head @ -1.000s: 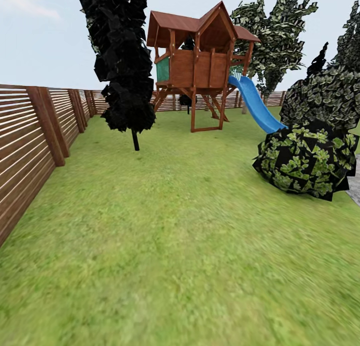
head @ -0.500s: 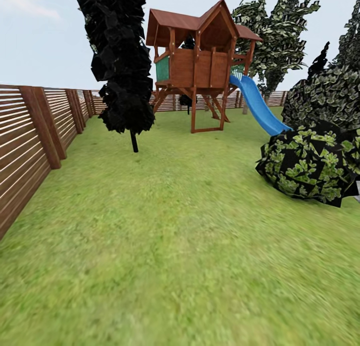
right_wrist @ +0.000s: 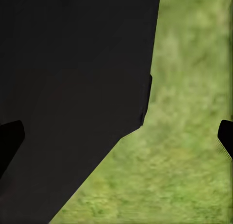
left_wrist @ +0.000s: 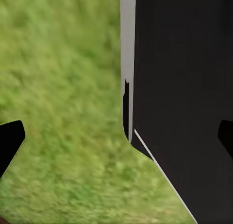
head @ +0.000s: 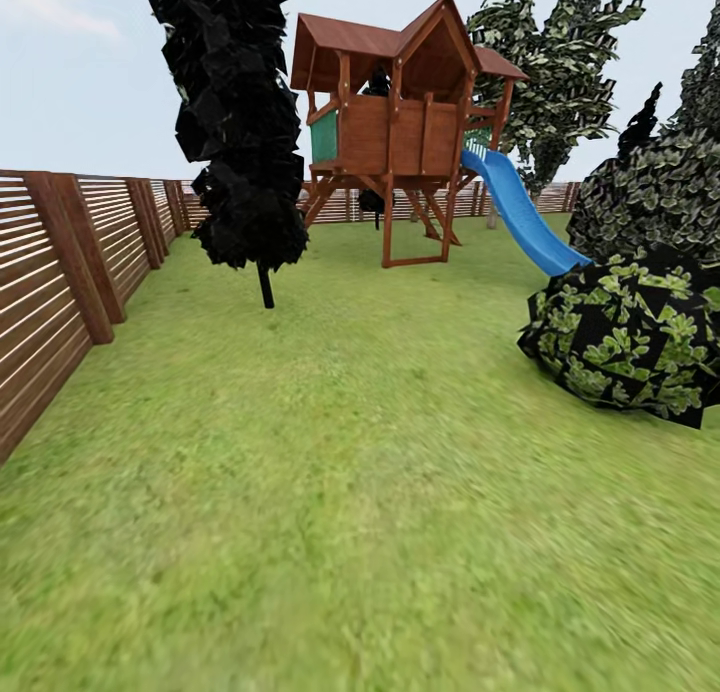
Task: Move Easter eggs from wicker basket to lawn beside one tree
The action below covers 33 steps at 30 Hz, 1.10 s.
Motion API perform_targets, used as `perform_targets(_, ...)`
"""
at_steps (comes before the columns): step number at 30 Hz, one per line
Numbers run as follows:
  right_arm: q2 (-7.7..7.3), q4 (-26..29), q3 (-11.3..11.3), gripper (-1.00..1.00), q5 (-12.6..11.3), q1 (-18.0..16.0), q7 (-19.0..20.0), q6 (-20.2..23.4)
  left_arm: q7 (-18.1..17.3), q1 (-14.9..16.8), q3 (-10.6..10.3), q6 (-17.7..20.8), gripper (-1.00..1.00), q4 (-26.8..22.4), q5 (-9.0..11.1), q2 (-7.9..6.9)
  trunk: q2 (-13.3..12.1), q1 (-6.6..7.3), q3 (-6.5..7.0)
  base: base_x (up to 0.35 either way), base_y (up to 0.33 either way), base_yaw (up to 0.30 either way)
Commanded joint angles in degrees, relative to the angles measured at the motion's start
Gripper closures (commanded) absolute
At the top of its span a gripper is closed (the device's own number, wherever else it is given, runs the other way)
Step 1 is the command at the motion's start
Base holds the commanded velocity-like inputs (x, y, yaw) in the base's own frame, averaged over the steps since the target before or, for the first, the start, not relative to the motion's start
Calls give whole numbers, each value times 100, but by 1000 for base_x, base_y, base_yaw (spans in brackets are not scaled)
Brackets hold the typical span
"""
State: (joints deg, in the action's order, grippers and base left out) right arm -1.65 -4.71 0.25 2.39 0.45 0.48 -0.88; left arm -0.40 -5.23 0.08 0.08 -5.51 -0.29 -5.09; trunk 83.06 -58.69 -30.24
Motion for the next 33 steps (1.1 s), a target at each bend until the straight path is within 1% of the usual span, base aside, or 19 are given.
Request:
perform_targets(1, 0, -3, 3, -100, 25, -1, 5, -9, -4, -4, 1, 1, -100, -11, -1, -1, 1, -4, -3, 334, 0, 0)
perform_targets(22, 10, -3, 7, -100, 26, -1, 9, -14, -4, -4, 1, 1, -100, -11, 0, -1, 1, -4, -3, 334, 0, 0)
perform_targets(33, 13, -3, 4, -100, 25, -1, 53, -16, -4, -4, 1, -5, -100, -11, -3, 1, 1, -4, -3, 334, 0, -126)
